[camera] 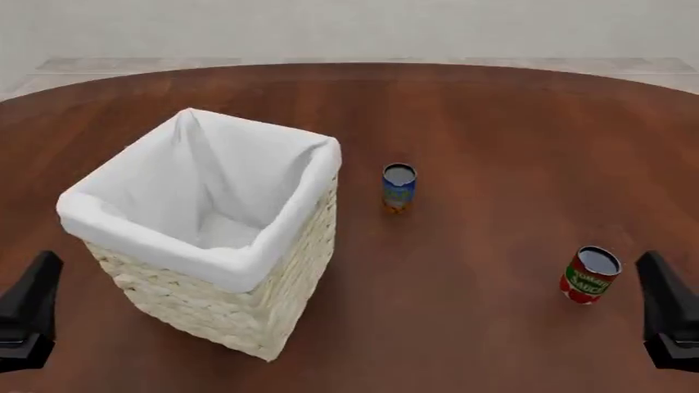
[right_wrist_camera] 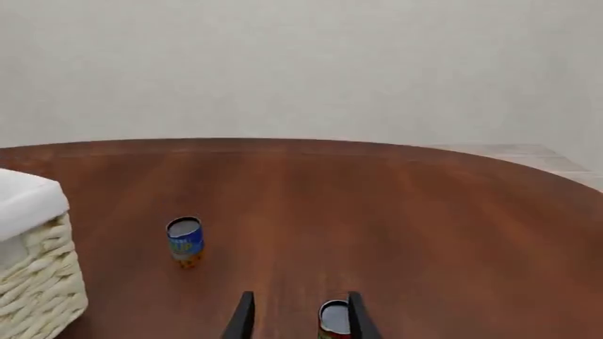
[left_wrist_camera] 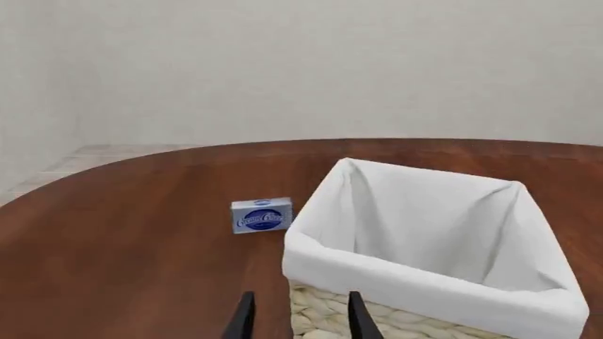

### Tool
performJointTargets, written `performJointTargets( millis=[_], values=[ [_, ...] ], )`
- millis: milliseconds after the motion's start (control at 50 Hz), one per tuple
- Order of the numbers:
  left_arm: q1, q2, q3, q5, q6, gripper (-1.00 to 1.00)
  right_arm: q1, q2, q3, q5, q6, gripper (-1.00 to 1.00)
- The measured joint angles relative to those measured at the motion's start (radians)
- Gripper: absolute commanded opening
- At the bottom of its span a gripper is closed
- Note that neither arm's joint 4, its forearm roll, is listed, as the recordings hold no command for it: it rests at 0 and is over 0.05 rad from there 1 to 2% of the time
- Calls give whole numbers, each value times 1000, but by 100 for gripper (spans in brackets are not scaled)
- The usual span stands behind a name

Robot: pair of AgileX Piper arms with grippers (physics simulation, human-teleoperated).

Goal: Pick up the tomato sauce, and put it in the basket.

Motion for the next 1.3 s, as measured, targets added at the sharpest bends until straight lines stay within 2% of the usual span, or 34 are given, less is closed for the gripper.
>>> performJointTargets(
  millis=[240, 540, 920, 1300],
  values=[
    [0, 4, -2, -1, 0, 100, -6, 5, -2, 0, 1, 100],
    [0, 5, -3, -1, 0, 100, -83, 64, -1, -40, -20, 100],
    [0, 6, -3, -1, 0, 100, -162, 267, -34, -136, -44, 100],
    [0, 6, -3, -1, 0, 100, -187, 424, -119, -118, -36, 100]
  ],
)
